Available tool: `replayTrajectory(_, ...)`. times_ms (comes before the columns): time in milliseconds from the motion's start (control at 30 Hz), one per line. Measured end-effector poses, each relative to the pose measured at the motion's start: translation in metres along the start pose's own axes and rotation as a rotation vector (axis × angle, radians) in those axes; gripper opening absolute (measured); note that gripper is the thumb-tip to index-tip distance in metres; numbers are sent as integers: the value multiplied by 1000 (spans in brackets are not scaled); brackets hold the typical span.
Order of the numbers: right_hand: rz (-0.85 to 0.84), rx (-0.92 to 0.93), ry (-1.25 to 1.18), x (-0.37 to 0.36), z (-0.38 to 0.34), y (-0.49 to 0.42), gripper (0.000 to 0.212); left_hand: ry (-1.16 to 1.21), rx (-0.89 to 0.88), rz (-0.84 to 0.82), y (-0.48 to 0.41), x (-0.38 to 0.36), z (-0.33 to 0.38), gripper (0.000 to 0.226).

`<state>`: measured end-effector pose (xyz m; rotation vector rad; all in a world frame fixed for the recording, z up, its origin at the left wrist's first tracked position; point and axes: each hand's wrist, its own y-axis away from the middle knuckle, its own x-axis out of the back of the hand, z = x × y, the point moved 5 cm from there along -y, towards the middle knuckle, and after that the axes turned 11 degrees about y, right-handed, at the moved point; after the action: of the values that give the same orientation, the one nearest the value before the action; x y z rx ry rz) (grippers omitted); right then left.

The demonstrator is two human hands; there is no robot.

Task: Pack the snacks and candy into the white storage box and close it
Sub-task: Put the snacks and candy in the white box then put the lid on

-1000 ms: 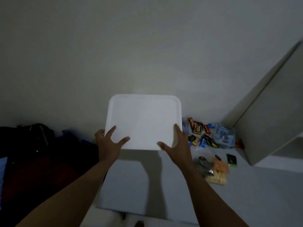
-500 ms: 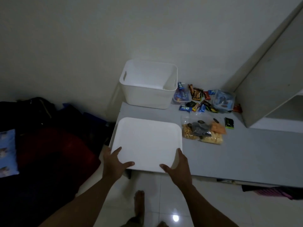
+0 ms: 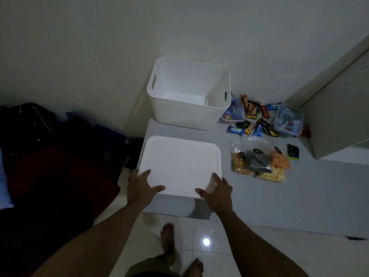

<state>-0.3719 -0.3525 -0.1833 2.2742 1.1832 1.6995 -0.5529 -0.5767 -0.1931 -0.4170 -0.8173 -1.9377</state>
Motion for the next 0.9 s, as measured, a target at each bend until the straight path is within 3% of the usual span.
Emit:
replayTrajectory(233, 3, 25, 260, -8, -8, -10, 72, -430, -110, 19, -4, -10, 12, 88)
replayTrajectory(333, 16, 50, 267, -9, -8, -10, 68, -511, -225, -47, -6, -19, 19, 76)
replayTrajectory(433, -11, 62, 266, -7, -7, -13, 67, -564, -217, -108, -7, -21, 23, 68)
replayTrajectory(667, 8, 84, 118, 20, 3, -17, 70, -547, -94, -183, -10, -35, 60, 67)
replayTrajectory(900, 305, 32, -74, 118, 52, -35, 47, -345, -271, -274, -12, -100, 167, 62)
